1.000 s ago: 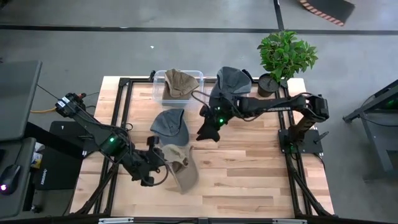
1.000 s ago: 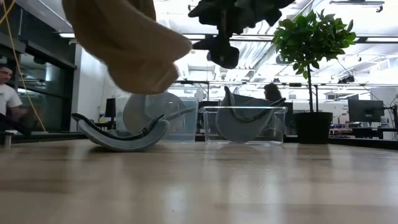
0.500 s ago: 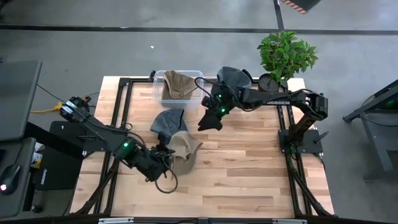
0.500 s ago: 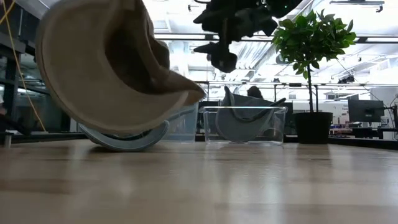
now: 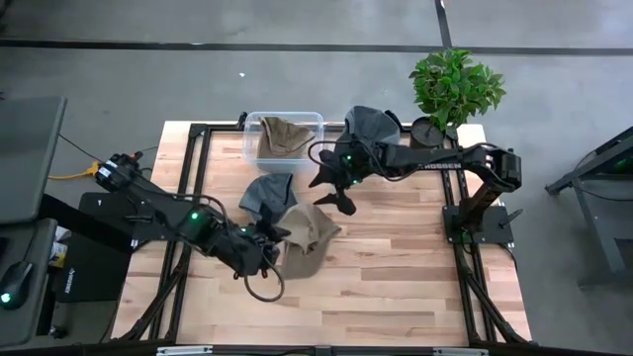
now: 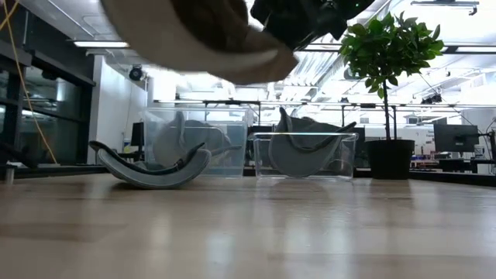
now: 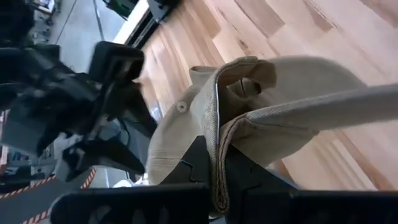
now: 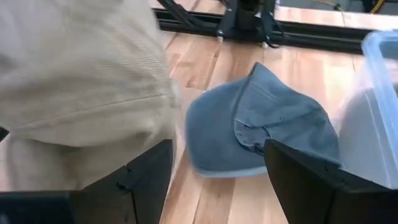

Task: Pick & Place hat
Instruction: Put the brown cap into the white bin

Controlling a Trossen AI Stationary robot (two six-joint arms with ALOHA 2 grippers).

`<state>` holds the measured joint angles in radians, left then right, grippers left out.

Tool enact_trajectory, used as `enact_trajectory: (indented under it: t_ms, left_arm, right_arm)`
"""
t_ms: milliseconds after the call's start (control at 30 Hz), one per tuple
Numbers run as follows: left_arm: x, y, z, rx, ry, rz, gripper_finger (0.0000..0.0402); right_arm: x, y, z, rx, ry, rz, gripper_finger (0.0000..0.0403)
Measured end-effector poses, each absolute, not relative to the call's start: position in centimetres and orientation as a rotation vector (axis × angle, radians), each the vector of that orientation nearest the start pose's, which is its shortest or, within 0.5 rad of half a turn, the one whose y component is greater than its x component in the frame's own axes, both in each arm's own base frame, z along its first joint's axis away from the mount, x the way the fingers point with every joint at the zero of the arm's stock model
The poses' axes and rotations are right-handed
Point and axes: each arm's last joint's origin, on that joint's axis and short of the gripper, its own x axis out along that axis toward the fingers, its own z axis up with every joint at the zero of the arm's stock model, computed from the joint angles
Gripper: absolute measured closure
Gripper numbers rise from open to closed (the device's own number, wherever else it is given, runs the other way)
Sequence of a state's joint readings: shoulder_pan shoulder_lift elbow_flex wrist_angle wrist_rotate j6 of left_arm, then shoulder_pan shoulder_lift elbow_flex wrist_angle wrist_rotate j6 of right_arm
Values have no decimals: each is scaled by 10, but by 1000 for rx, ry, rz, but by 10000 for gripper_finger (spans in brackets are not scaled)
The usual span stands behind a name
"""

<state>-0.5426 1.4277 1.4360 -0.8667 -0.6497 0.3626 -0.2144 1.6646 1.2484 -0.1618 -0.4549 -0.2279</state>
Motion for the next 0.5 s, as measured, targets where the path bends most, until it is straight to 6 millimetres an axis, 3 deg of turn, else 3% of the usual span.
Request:
enact_trajectory:
  t_ms: [367, 500]
  left_arm:
    - [250, -129, 362, 871, 769, 4, 401]
    - [251, -129, 363, 882, 758, 12, 401]
  right_arm:
    - [367, -51, 275, 109, 479, 492, 155]
    - [368, -48, 275, 82, 482, 460, 155]
